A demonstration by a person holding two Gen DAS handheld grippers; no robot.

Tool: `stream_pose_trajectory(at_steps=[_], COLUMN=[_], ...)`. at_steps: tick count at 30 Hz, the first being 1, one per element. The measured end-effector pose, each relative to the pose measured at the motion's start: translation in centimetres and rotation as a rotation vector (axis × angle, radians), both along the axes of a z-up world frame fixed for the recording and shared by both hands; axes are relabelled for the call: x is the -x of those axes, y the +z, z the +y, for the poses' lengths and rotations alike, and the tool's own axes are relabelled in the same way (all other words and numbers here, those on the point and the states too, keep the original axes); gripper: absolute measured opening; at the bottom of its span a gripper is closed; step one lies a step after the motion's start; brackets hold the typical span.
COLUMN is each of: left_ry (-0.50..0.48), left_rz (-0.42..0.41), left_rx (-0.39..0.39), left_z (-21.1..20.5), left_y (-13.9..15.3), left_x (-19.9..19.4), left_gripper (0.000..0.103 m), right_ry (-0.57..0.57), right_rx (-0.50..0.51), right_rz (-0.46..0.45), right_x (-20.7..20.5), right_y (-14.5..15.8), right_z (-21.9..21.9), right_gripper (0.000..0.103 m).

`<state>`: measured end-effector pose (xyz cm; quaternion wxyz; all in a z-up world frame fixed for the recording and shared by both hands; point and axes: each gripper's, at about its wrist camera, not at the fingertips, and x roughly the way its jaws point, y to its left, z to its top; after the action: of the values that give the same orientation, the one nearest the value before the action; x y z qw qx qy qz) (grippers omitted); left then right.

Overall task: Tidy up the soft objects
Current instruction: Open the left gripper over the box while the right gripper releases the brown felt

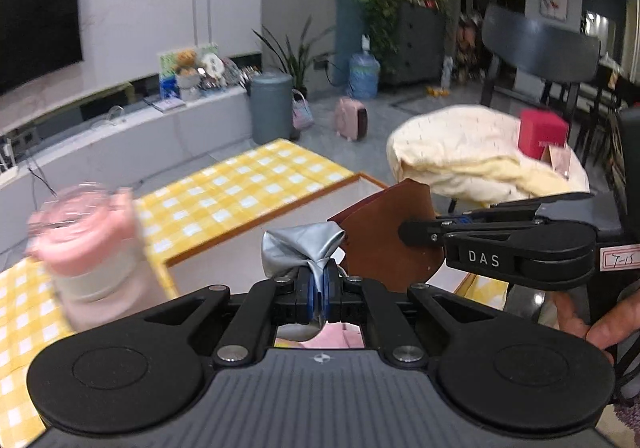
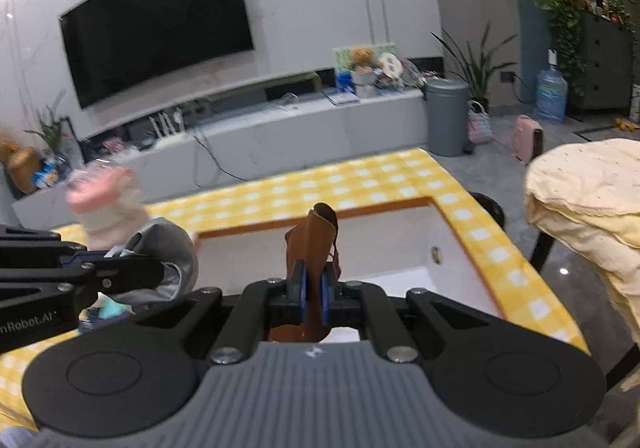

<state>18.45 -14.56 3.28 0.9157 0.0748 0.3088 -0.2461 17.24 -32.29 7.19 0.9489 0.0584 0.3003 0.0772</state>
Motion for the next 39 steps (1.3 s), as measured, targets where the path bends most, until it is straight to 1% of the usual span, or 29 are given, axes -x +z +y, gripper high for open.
stream_pose_trajectory(at_steps=[5, 10, 14, 17, 19, 20, 24, 25, 26, 27, 29, 30, 31, 34, 36, 37, 39], left_ry=[-0.03, -0.021, -0.01, -0.008, -0.012, -0.012, -0.003, 0.004, 0.009, 0.018, 0.024, 0.025, 0.027, 0.04, 0.043, 0.045, 0.055], left_rz=[0.054, 0.117, 0.199, 0.233, 0.249, 0.259, 0.29, 0.292, 0.294, 0.293, 0.269, 0.255, 0.244, 0.227, 0.201, 0.184, 0.148], left_rx=[-0.049, -0.111, -0.157, -0.189, -0.205, -0.212, -0.233, -0.235, -0.232, -0.23, -0.225, -0.224, -0.224, -0.217, -0.21, -0.207, -0.195], left_z=[-2.2, -3.1, -3.9, -4.3, -4.4, -4.4, -4.5, -4.4, -4.5, -4.4, -4.6, -4.6, -4.6, -4.8, -4.9, -4.9, -4.8], left_y=[-2.5, -4.9, -7.2, -8.4, -9.1, -9.4, -10.3, -10.4, -10.4, -10.2, -9.5, -9.2, -8.8, -7.8, -7.1, -6.7, -5.8], left_x=[-2.8, -5.5, -7.4, -8.2, -8.5, -8.7, -9.0, -9.0, -9.0, -9.0, -8.9, -8.7, -8.5, -8.4, -8.0, -7.7, -7.0], left_gripper=[0.004, 0.005, 0.006, 0.007, 0.009, 0.01, 0.012, 0.018, 0.027, 0.032, 0.054, 0.057, 0.059, 0.059, 0.064, 0.067, 0.068], right_ry=[-0.04, -0.035, -0.018, -0.007, 0.0, 0.007, 0.026, 0.028, 0.032, 0.036, 0.036, 0.033, 0.031, 0.024, 0.008, 0.001, -0.016], right_rx=[0.04, 0.068, 0.133, 0.162, 0.191, 0.201, 0.255, 0.27, 0.28, 0.284, 0.29, 0.296, 0.301, 0.305, 0.307, 0.306, 0.299], right_rz=[0.07, 0.144, 0.207, 0.267, 0.29, 0.301, 0.327, 0.327, 0.324, 0.323, 0.32, 0.315, 0.31, 0.287, 0.266, 0.255, 0.234], right_x=[-2.7, -5.3, -7.4, -8.6, -8.9, -9.1, -9.4, -9.3, -9.3, -9.2, -9.0, -8.9, -8.9, -8.5, -8.2, -7.9, -7.3], right_y=[-2.1, -4.2, -6.1, -7.6, -8.2, -8.4, -9.1, -9.1, -9.2, -9.2, -9.2, -9.0, -8.8, -7.9, -7.1, -6.7, -5.7], right_z=[-2.0, -3.1, -2.7, -2.5, -2.3, -2.2, -1.6, -1.4, -1.2, -1.2, -1.1, -1.1, -1.0, -1.2, -1.5, -1.7, -2.2], right_gripper=[0.004, 0.004, 0.005, 0.005, 0.006, 0.006, 0.015, 0.018, 0.022, 0.028, 0.034, 0.037, 0.039, 0.045, 0.056, 0.057, 0.06])
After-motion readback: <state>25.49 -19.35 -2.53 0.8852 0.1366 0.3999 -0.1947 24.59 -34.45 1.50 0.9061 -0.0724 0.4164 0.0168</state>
